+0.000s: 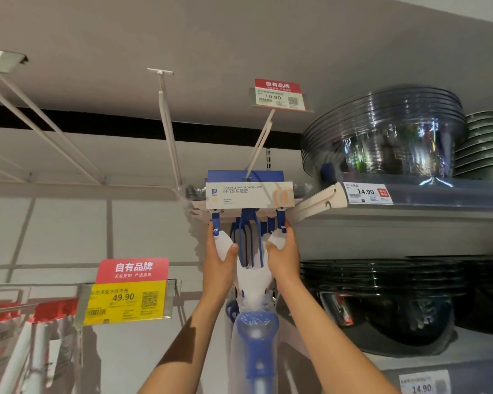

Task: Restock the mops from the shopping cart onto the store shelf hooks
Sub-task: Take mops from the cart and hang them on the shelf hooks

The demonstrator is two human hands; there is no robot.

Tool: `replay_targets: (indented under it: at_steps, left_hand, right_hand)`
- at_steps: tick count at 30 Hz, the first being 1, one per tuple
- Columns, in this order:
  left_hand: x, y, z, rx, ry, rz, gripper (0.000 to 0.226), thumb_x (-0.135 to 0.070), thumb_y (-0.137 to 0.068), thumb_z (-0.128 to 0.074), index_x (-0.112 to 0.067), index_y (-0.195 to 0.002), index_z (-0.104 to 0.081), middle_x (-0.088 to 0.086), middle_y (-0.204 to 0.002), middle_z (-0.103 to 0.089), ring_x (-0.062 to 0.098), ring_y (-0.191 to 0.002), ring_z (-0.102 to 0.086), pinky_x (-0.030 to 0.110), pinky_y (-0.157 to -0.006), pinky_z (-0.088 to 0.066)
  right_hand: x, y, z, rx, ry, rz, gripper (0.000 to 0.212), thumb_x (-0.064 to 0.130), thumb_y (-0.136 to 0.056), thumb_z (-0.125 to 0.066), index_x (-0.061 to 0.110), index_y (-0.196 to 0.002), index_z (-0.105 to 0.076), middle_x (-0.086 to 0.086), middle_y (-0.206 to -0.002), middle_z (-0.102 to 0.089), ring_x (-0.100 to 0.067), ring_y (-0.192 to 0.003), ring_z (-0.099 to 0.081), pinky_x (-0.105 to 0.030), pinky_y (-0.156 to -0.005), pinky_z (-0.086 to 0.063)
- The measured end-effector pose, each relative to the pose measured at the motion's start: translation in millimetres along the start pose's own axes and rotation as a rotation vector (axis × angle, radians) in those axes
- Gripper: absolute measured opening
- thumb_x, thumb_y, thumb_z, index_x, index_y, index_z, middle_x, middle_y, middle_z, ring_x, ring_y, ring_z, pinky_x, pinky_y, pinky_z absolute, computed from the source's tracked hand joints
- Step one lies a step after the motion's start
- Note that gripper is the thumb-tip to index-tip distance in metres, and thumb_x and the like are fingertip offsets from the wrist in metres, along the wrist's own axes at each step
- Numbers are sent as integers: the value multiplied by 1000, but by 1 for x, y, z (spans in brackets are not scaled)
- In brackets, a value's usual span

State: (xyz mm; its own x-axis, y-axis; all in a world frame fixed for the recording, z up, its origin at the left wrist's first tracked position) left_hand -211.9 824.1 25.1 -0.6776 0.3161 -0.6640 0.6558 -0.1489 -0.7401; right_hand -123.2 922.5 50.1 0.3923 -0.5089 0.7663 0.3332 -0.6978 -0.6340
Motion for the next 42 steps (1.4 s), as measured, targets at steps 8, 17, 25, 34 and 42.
replay_targets:
  at_steps: [8, 17, 25, 34, 42]
  left_hand:
    - [1, 2, 4, 33, -11, 41, 74, -32, -98, -56, -57, -150, -10, -4, -153, -39, 30, -127, -52, 59, -97, -52]
    - [-15, 36, 14, 130, 156, 149, 71, -51, -96, -50, -43, -158, -16, -6, -161, -32, 22, -143, -40, 53, -116, -37]
    - [-49, 104, 32, 192, 68, 68, 56, -54, -101, -45, -38, -153, -34, -11, -158, -36, 10, -143, -37, 48, -118, -34]
    - [-76, 218, 59, 301, -385, -186, 64, -54, -98, -37, -27, -156, -32, -11, -160, -34, 2, -147, -28, 29, -122, -25]
    - [-78, 288, 75, 417, -663, -232, 75, -67, -93, -25, -32, -159, -20, 0, -167, -19, 14, -154, -13, 35, -123, -17]
  right_hand:
    - [-2, 9, 1, 37, 2, -15, 64, 11, -103, -50, 30, -157, -22, -10, -151, -43, -31, -134, -46, -35, -101, -41]
    - [5, 43, 11, 69, -63, -33, 59, 21, -103, -49, 37, -156, -28, -2, -149, -49, -24, -128, -52, -38, -100, -48]
    - [34, 118, 61, 107, -168, 70, 49, 19, -105, -48, 28, -151, -36, 28, -115, -53, 27, -92, -52, -1, -74, -43]
    - [30, 217, 126, 94, 64, 174, 49, 39, -104, -41, 34, -153, -35, 19, -156, -35, 9, -139, -30, -17, -113, -26]
    - [14, 287, 165, 92, 374, 174, 62, 54, -97, -30, 30, -155, -32, 12, -164, -25, 4, -149, -15, -15, -115, -13]
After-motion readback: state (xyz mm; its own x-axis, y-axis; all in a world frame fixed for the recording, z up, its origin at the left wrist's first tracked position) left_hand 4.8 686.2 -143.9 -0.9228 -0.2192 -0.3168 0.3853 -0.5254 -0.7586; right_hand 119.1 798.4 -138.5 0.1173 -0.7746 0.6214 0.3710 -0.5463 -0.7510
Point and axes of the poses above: each hand's wrist, its own y-axis away from the middle knuckle, its own z-axis out of the back of the hand, x = y × z, the point moved 1 cm from there along -y, towards the middle knuckle
